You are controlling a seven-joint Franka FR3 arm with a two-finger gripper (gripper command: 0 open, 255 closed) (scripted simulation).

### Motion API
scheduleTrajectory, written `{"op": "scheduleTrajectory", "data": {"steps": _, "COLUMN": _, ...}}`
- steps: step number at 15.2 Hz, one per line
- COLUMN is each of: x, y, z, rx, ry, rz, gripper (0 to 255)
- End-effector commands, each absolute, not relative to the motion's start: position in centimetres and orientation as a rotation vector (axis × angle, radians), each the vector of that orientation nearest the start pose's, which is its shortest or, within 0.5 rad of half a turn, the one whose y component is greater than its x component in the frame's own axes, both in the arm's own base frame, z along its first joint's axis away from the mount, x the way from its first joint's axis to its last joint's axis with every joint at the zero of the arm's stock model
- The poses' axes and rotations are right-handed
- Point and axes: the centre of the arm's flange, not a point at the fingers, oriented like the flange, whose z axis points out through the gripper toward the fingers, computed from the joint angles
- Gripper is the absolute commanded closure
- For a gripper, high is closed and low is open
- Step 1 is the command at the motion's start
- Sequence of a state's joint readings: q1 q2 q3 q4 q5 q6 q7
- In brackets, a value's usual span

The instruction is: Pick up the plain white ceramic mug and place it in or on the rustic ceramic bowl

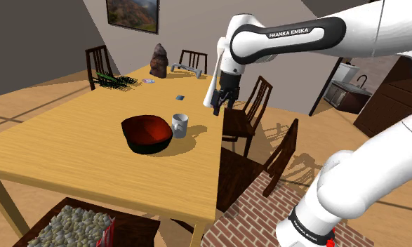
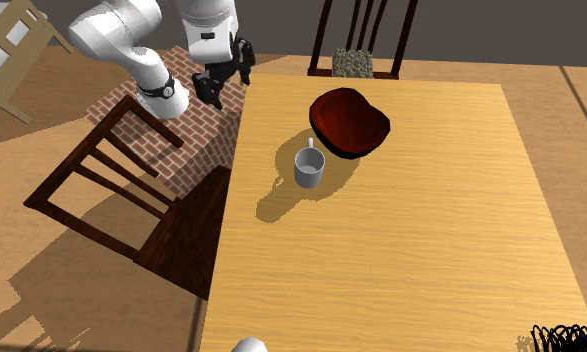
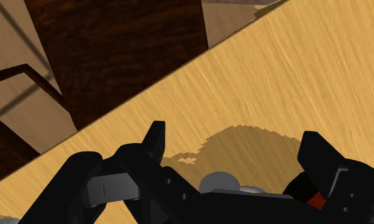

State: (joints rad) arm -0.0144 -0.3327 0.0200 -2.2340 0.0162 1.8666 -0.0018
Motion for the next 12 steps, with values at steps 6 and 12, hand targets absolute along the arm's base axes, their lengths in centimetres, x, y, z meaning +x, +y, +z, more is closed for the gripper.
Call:
{"op": "scheduleTrajectory", "data": {"steps": 6, "x": 53.2, "y": 0.1, "z": 45.8, "rx": -3.123, "ry": 0.031, "rz": 0.078, "gripper": 0}}
{"op": "scheduleTrajectory", "data": {"steps": 12, "x": 60.4, "y": -0.3, "z": 42.1, "rx": -3.115, "ry": 0.059, "rz": 0.098, "gripper": 0}}
